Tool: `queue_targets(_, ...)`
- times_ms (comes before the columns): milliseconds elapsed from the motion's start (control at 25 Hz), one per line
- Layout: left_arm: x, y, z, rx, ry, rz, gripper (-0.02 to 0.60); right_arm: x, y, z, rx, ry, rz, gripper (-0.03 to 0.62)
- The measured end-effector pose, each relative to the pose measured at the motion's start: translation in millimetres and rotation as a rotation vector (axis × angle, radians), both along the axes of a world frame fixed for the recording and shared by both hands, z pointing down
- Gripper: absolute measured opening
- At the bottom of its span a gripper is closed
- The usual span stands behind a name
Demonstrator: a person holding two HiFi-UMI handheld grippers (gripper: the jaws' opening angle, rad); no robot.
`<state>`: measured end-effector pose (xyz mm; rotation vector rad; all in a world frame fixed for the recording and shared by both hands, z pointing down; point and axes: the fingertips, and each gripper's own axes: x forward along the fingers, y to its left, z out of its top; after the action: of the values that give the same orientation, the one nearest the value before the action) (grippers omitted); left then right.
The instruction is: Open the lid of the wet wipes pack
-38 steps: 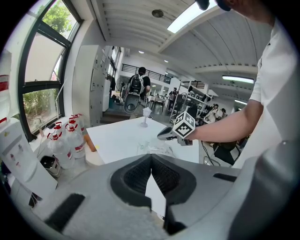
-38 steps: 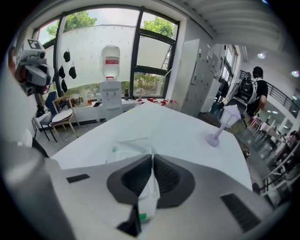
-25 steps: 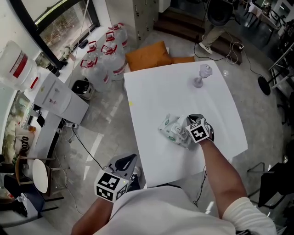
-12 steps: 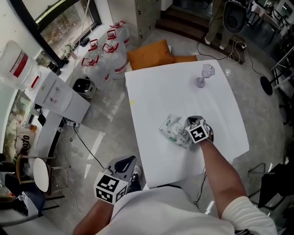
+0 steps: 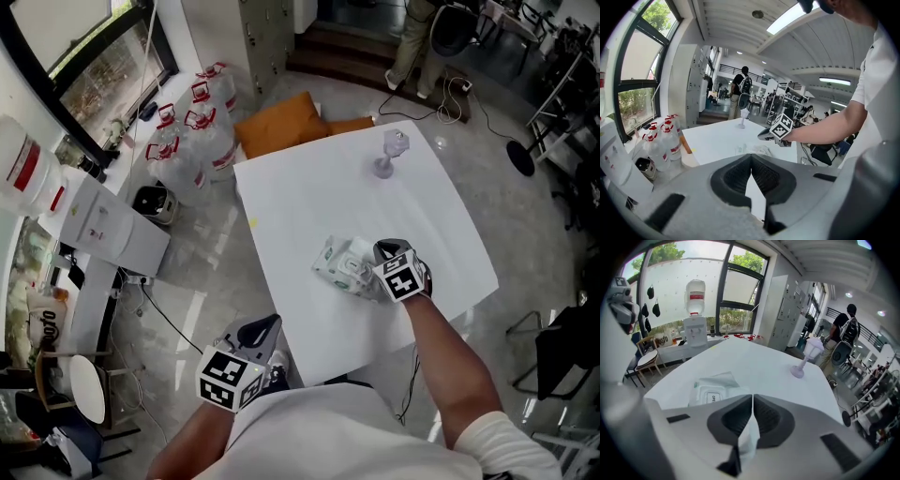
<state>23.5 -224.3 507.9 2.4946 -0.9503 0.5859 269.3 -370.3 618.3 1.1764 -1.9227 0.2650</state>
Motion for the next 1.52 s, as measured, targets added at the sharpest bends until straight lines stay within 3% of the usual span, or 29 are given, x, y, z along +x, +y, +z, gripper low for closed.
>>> queue_targets(440, 23.9, 1.8, -15.9, 0.062, 0.032, 0.175, 0.008, -16.5, 104.6, -51.7, 0.041, -0.149, 0.15, 0.021)
queue_targets(800, 32.5, 5.9, -34.3, 0.11, 0.058, 0.282, 0.008, -50.1, 167.8, -115.4, 0.164, -0.434, 0.306, 0.011)
queue_targets(1080, 38.7, 7.0, -48.5, 0.14, 0.078, 0.343, 0.008, -65.7, 202.2, -139.1, 0.238, -0.587, 0.401, 0.006)
queue_targets(1520, 39.6, 9.3, -59.0, 0.158, 0.111, 0.411, 0.008, -82.4, 234.0, -150.1, 0.327, -0.635, 0.486, 0.006)
